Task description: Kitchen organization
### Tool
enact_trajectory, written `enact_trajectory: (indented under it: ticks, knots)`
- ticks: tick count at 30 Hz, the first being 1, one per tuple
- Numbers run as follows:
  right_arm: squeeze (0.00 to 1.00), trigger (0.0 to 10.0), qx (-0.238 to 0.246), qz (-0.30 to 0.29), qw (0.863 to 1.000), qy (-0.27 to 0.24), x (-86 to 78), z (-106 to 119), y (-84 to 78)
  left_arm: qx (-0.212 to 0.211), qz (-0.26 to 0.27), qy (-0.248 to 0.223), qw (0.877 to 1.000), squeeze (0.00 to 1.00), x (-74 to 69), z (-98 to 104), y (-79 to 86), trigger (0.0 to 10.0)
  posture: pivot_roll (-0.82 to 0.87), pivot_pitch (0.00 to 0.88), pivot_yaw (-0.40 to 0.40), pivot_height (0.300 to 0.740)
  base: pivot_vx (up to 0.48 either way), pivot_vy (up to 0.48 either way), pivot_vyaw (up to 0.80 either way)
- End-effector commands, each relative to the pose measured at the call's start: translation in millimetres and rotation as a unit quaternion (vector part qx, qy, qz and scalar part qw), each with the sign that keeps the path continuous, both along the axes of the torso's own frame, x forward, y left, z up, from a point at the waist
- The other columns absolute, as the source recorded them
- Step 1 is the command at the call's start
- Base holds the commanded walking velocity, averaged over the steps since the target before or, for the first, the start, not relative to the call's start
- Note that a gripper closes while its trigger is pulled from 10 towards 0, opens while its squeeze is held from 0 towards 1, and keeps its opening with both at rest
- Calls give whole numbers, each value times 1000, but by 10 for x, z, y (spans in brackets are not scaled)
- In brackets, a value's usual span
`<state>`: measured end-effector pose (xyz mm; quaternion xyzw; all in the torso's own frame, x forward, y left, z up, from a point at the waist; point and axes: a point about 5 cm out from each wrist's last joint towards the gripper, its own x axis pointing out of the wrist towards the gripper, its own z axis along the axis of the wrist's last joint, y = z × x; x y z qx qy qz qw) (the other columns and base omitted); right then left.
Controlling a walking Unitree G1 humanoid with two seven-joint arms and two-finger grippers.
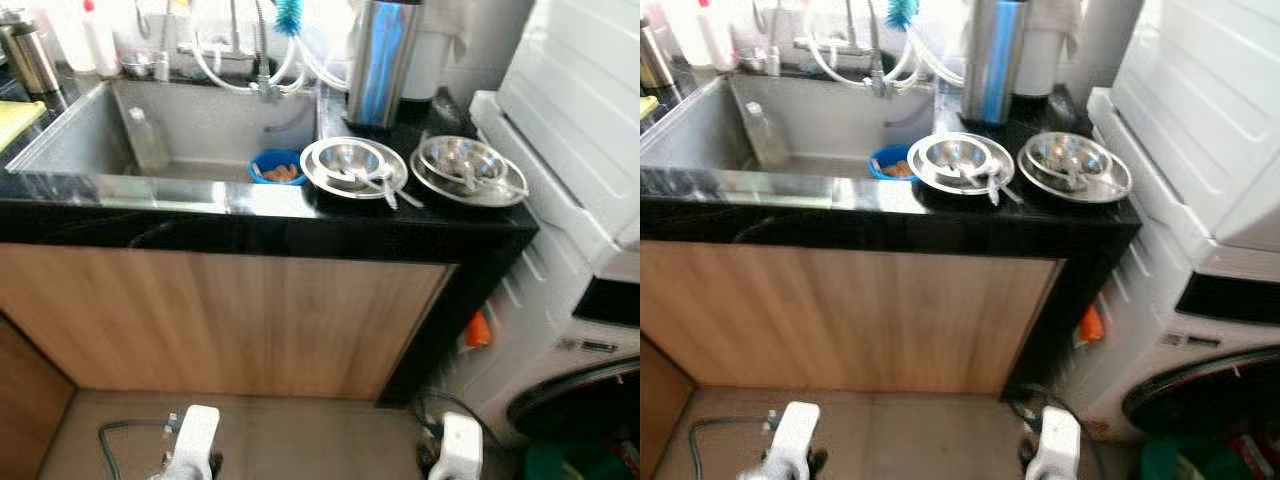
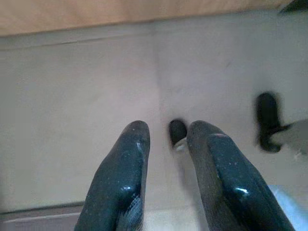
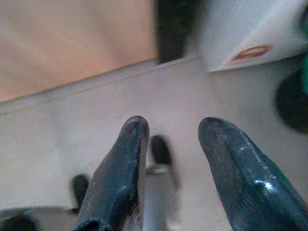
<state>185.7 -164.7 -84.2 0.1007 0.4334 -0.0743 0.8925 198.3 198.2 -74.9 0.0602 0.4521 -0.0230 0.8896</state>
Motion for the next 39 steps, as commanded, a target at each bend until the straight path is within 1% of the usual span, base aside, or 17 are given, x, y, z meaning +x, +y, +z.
enact_trajectory:
  ticks: [1,3,19,21,30,33,35,37,39]
  knots:
    - [0,10000,-10,-10,1000,10,-56,-19,-113,-3,-10,-6,1000,0,70,29,-53,10000,11,81,-61,740,0,480,-769]
    - [0,10000,-12,-10,1000,10,-55,-18,-114,-3,-11,-6,1000,0,72,30,-55,10000,9,80,-60,740,0,480,-763]
    - [0,10000,-15,-12,1000,4,-50,-13,-114,-2,-15,-9,1000,0,86,38,-60,10000,11,76,-58,740,0,480,0]
    - [0,10000,-15,-10,1000,4,-49,-13,-113,1,-18,-16,1000,0,111,53,-65,10000,11,76,-58,740,0,0,0]
    - [0,10000,-17,-6,1000,4,-45,-10,-118,6,-21,-15,1000,0,111,52,-67,10000,12,76,-60,740,0,0,0]
    - [0,10000,-25,6,1000,2,-32,-4,-120,8,-25,-14,1000,0,107,49,-67,10000,13,76,-60,740,0,0,0]
    - [0,10000,-26,9,1000,1,-28,-2,-120,9,-27,-13,1000,0,103,47,-70,10000,13,76,-60,740,0,0,594]
    - [0,10000,-24,6,1000,1,-29,-2,-119,10,-30,-12,999,0,99,44,-76,10000,14,75,-60,740,0,0,619]
    - [0,10000,-16,-8,1000,2,-37,-7,-113,8,-32,-12,999,0,97,42,-83,10000,14,75,-61,740,0,0,0]
